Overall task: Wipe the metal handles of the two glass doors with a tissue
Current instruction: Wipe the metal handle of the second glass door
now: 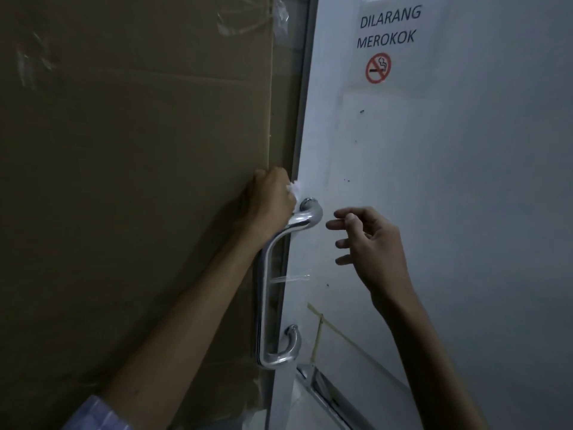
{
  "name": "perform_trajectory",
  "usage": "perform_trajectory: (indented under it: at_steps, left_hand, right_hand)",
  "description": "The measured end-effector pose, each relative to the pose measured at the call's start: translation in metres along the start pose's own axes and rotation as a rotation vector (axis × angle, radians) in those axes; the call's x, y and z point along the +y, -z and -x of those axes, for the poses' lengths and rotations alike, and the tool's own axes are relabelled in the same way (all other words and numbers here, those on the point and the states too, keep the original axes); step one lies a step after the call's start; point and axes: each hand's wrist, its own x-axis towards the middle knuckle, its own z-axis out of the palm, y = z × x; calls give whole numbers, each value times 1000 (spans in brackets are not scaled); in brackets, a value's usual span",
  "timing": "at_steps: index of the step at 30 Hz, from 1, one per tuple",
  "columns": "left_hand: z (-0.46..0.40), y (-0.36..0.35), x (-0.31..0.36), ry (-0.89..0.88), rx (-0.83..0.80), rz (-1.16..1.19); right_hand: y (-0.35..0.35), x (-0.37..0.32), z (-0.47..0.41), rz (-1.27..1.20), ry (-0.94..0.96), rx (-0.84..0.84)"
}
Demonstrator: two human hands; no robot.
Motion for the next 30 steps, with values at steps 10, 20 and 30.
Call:
perform_trajectory:
  at_steps: [10, 20, 30]
  left_hand:
    - [-6, -12, -15, 12, -373, 341]
    - [6, 7, -43, -119, -646, 603]
    - [19, 9, -55, -214, -505, 619]
  right_hand:
    - [-2, 6, -2, 81, -14, -4]
    - [-38, 29, -24, 418, 204, 21]
    - [-45, 31, -22, 424, 231, 25]
